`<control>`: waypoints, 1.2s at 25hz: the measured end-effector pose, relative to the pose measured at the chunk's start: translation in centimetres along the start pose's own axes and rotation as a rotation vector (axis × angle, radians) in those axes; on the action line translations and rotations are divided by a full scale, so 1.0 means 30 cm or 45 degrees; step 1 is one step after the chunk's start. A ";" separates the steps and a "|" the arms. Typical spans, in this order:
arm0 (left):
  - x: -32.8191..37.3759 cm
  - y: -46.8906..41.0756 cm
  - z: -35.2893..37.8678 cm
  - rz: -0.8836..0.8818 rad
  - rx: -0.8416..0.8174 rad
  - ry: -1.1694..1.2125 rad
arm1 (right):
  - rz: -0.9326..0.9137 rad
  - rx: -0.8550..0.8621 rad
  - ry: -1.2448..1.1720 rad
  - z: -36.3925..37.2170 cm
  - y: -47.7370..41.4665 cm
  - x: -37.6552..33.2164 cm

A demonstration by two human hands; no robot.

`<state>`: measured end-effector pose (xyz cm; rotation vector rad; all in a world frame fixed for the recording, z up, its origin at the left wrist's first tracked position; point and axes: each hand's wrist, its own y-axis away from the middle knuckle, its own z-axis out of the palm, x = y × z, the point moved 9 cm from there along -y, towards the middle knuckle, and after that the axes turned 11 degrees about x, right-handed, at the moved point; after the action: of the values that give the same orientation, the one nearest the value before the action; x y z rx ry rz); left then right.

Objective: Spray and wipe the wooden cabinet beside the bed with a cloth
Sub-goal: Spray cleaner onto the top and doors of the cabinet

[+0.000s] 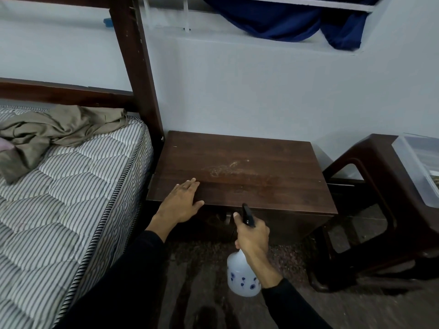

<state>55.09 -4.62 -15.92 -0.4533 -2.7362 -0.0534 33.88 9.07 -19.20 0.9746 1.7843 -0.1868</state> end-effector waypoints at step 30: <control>-0.193 0.284 0.257 0.353 0.515 -0.557 | -0.406 -0.219 -0.276 0.266 0.123 0.370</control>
<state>60.23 2.41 -25.38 -0.7913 -2.9513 0.7363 40.76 13.00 -30.94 0.5235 1.7137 -0.3209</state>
